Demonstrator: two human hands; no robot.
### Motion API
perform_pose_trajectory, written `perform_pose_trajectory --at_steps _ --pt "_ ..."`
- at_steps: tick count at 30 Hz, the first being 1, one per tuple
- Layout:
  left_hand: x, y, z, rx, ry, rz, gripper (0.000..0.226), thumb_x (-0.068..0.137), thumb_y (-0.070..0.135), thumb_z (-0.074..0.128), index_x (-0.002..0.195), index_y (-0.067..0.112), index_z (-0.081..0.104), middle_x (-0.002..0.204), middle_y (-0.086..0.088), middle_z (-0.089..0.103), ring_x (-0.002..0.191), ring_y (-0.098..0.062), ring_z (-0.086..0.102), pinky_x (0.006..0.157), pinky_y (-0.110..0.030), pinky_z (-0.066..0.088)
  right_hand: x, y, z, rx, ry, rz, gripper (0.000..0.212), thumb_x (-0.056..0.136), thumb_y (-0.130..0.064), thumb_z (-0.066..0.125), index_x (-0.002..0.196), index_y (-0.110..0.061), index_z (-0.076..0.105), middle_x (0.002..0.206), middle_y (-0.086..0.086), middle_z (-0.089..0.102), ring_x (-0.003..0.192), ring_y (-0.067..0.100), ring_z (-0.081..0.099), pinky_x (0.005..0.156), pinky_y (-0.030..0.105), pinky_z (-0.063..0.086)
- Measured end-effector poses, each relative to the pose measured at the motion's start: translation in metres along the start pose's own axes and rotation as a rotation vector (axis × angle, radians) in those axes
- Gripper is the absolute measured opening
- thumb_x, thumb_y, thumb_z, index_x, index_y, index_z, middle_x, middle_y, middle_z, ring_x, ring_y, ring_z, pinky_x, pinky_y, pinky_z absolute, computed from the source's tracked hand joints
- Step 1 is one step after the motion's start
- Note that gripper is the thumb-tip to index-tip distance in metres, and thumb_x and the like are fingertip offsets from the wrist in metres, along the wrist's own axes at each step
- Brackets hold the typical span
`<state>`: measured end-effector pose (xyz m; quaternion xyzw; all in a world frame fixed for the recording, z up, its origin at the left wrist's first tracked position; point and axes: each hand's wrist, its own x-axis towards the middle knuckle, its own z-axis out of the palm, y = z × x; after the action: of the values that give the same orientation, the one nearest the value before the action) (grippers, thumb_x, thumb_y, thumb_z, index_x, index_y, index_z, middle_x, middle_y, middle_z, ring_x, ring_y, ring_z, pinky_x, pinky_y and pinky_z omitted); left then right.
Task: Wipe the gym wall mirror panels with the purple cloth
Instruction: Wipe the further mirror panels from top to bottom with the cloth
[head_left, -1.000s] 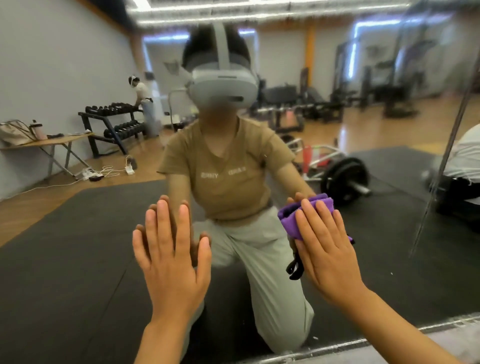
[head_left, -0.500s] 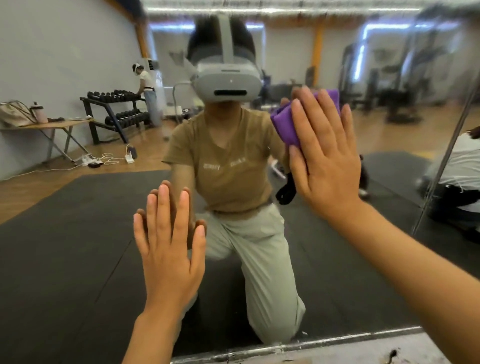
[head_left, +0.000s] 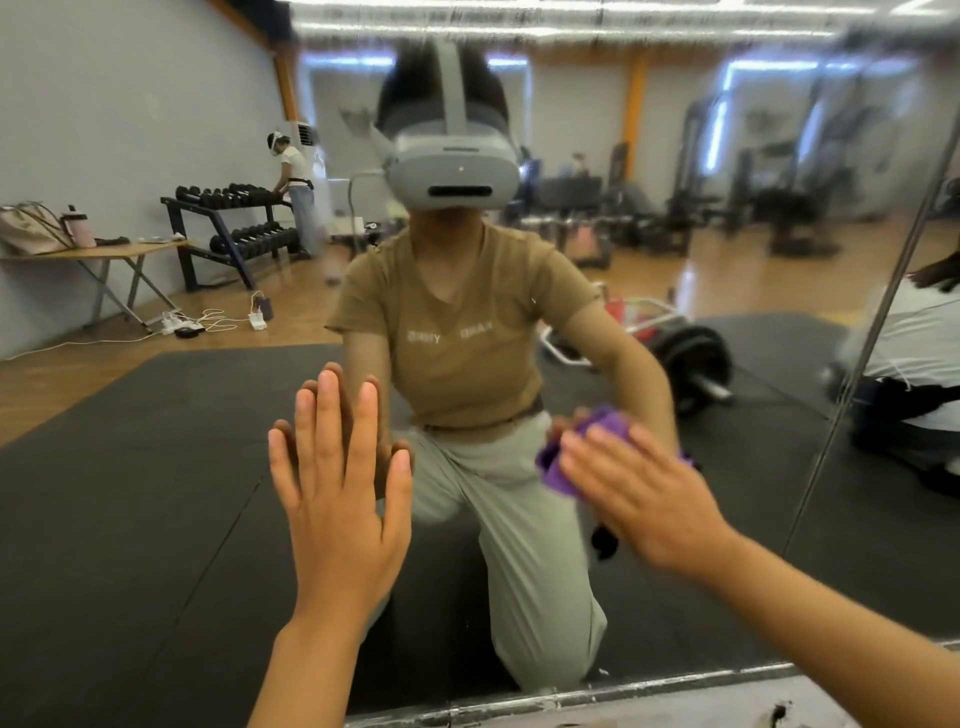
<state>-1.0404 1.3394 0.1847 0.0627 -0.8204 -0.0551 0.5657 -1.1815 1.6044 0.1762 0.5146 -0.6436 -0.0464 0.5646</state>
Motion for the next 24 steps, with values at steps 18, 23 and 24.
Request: perform_pose_trajectory --at_steps 18,23,24 --pt "-0.003 -0.003 -0.005 -0.020 -0.004 -0.001 0.064 0.101 0.034 0.043 0.158 0.010 0.026 0.169 -0.003 0.002 0.156 -0.023 0.005 0.126 -0.046 0.001 0.000 -0.035 0.007 -0.145 -0.219 -0.202 0.097 0.082 -0.023 0.056 0.163 -0.012 0.004 0.170 0.006 -0.005 0.157 0.025 -0.002 0.127 0.043 -0.003" --pt "-0.007 0.000 -0.002 -0.008 0.018 -0.050 0.063 0.101 0.034 0.043 0.157 0.011 0.026 0.169 -0.001 0.000 0.156 -0.022 0.003 0.126 -0.045 0.001 0.013 -0.016 0.000 -0.128 -0.198 -0.311 0.082 0.091 -0.019 0.044 0.163 -0.013 0.005 0.170 0.003 -0.004 0.157 0.020 0.000 0.127 0.040 -0.002" --pt "-0.008 0.000 -0.001 -0.007 0.020 -0.055 0.063 0.101 0.035 0.043 0.157 0.011 0.026 0.169 -0.002 0.001 0.156 -0.022 0.004 0.126 -0.045 0.001 0.027 -0.006 -0.005 -0.107 -0.159 -0.280 0.077 0.094 -0.018 0.044 0.162 -0.014 0.009 0.170 0.003 0.000 0.157 0.020 0.003 0.127 0.039 0.000"
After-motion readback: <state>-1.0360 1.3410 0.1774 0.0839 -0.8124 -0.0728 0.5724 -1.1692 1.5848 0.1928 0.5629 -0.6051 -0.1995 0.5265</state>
